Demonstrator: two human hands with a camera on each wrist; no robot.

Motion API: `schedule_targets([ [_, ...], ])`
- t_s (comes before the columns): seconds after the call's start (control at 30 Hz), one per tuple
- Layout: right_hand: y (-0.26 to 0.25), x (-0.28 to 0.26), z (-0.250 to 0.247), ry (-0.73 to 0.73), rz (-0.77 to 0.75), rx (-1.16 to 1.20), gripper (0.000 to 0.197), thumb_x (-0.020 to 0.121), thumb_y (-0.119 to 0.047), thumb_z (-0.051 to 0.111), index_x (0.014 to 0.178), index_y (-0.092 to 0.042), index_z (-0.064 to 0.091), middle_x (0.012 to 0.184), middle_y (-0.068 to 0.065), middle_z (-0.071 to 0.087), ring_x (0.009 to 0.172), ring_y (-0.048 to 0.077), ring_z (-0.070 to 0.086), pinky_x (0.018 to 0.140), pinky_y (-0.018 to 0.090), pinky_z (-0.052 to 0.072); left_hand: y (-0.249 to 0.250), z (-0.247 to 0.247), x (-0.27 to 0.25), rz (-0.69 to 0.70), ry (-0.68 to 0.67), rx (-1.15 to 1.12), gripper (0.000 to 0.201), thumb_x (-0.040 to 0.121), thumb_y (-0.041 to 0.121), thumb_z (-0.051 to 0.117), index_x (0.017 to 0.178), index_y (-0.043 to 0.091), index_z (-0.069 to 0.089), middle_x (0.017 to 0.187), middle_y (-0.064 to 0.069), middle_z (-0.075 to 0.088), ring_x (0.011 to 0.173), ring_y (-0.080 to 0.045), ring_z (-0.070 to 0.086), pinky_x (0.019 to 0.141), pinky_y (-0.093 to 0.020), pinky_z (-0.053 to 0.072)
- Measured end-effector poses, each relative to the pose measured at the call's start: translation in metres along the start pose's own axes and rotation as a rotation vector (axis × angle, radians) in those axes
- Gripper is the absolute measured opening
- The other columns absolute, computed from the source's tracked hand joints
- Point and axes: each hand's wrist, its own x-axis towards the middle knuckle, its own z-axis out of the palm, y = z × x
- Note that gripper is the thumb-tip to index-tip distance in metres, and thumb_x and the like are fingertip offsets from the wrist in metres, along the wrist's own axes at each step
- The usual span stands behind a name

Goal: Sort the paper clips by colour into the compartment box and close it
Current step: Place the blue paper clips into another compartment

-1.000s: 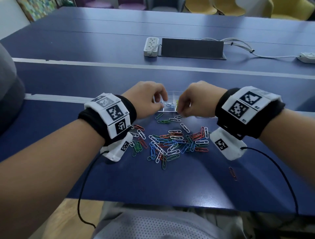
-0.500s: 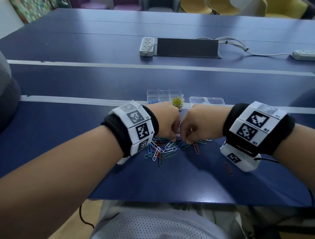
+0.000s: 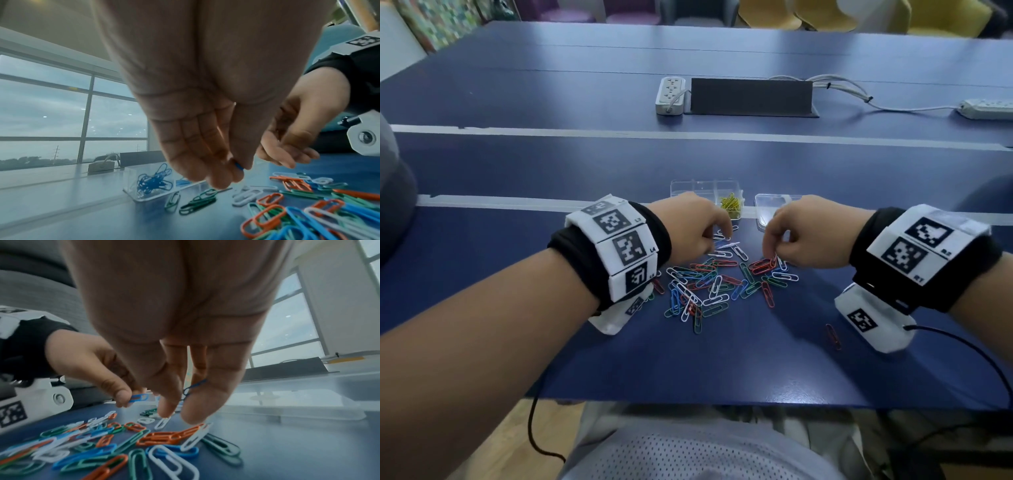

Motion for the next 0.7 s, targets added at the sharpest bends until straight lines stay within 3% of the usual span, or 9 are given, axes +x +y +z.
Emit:
schedule_targets([
  [0.13, -0.001, -0.003, 0.006, -0.048, -0.053, -0.125, 0.021, 0.08, -0.015, 0.056, 0.086, -0.019, 0.075, 0.076, -0.005, 0.069, 0.077, 0.016, 0.063, 0.082, 0.029, 0.054, -0.002, -0.001, -0.006, -0.057, 0.011, -0.025, 0.035, 0.09, 0.012, 0.045, 0.121, 0.024, 0.055, 0.072, 0.013, 0.05, 0.076, -0.014, 0.048, 0.075, -0.019, 0.034],
  [0.27, 0.005, 0.002, 0.007, -0.041, -0.045, -0.193, 0.017, 0.08, -0.015, 0.056, 0.074, -0.018, 0.072, 0.064, -0.004, 0.059, 0.067, 0.019, 0.055, 0.08, 0.032, 0.054, -0.004, -0.002, -0.011, -0.124, -0.005, -0.043, 0.015, 0.086, 0.009, 0.044, 0.086, 0.021, 0.051, 0.064, 0.013, 0.046, 0.067, -0.014, 0.045, 0.063, -0.024, 0.034],
  [0.37, 0.006, 0.005, 0.007, -0.05, -0.018, -0.177, 0.019, 0.086, -0.024, 0.059, 0.075, -0.016, 0.072, 0.064, 0.0, 0.057, 0.067, 0.021, 0.051, 0.075, 0.028, 0.049, -0.003, 0.0, -0.012, -0.152, -0.045, -0.027, 0.021, 0.084, 0.008, 0.041, 0.069, 0.023, 0.037, 0.063, 0.007, 0.044, 0.06, -0.016, 0.04, 0.053, -0.025, 0.032],
  [0.43, 0.007, 0.006, 0.009, -0.065, 0.004, -0.172, 0.018, 0.088, -0.025, 0.059, 0.081, -0.015, 0.073, 0.066, -0.002, 0.057, 0.07, 0.02, 0.051, 0.072, 0.025, 0.043, -0.002, 0.002, -0.012, -0.157, -0.083, -0.023, 0.02, 0.085, 0.013, 0.042, 0.068, 0.024, 0.037, 0.065, 0.006, 0.045, 0.058, -0.013, 0.039, 0.053, -0.025, 0.033],
  [0.53, 0.008, 0.008, 0.01, -0.054, 0.003, -0.179, 0.01, 0.082, -0.025, 0.066, 0.078, -0.018, 0.073, 0.067, -0.003, 0.063, 0.072, 0.019, 0.056, 0.075, 0.028, 0.052, 0.002, 0.006, -0.013, -0.142, -0.116, -0.023, 0.01, 0.084, 0.028, 0.054, 0.076, 0.023, 0.049, 0.067, 0.008, 0.051, 0.057, -0.006, 0.044, 0.053, -0.022, 0.036],
  [0.6, 0.008, 0.009, 0.01, -0.049, 0.022, -0.164, 0.011, 0.079, -0.029, 0.07, 0.081, -0.018, 0.073, 0.073, -0.001, 0.066, 0.074, 0.018, 0.057, 0.079, 0.03, 0.053, 0.002, 0.01, -0.012, -0.117, -0.119, 0.032, 0.018, 0.079, 0.039, 0.065, 0.079, 0.024, 0.055, 0.066, 0.01, 0.051, 0.057, -0.002, 0.044, 0.05, -0.021, 0.034],
  [0.7, 0.01, 0.008, 0.01, -0.046, 0.032, -0.151, 0.014, 0.078, -0.031, 0.071, 0.079, -0.018, 0.073, 0.074, 0.002, 0.069, 0.074, 0.02, 0.057, 0.081, 0.034, 0.054, 0.003, 0.011, -0.009, -0.109, -0.146, 0.097, 0.021, 0.076, 0.042, 0.072, 0.074, 0.025, 0.059, 0.065, 0.011, 0.05, 0.057, -0.002, 0.044, 0.048, -0.018, 0.031],
])
